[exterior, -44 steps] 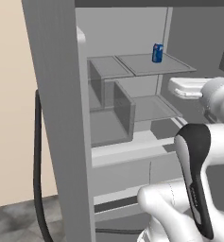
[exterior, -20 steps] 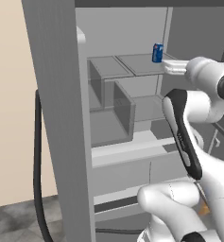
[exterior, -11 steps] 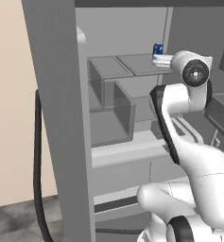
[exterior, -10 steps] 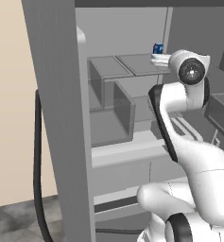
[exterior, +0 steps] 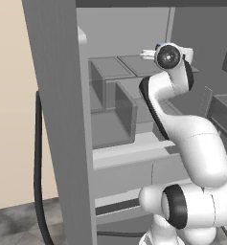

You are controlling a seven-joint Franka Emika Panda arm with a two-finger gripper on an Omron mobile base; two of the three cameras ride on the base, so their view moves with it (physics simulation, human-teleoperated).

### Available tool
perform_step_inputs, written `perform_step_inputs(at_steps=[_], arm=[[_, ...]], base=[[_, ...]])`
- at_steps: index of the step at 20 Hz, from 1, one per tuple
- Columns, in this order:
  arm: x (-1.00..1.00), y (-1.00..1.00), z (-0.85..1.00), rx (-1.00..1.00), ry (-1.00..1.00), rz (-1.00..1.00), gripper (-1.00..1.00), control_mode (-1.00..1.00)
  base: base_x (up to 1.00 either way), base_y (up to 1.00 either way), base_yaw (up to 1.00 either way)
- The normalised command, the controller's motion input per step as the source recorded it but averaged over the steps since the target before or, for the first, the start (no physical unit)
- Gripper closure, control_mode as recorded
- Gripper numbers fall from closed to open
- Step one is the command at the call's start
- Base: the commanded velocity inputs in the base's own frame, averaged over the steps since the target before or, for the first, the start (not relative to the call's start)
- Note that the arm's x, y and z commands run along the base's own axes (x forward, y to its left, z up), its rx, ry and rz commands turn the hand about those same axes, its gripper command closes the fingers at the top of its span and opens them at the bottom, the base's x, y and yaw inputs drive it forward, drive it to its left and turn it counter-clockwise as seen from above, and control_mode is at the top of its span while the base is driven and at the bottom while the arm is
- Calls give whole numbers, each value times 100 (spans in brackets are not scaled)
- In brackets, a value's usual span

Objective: Open the fridge, grab two sodas, and place both sodas inside the bowl with ice on the dining counter.

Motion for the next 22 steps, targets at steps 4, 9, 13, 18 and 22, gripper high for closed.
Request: perform_step_inputs(at_steps=[4,9,13,18,22], arm=[[56,0,0,0,6,0,-100,-100],[54,-5,0,4,7,0,-100,-100],[52,-7,0,4,8,0,-100,-100],[49,-14,0,5,8,0,-100,-100],[45,-23,1,6,7,0,-100,-100]], base=[[0,0,0],[0,0,0],[0,0,0],[0,0,0],[0,0,0]])
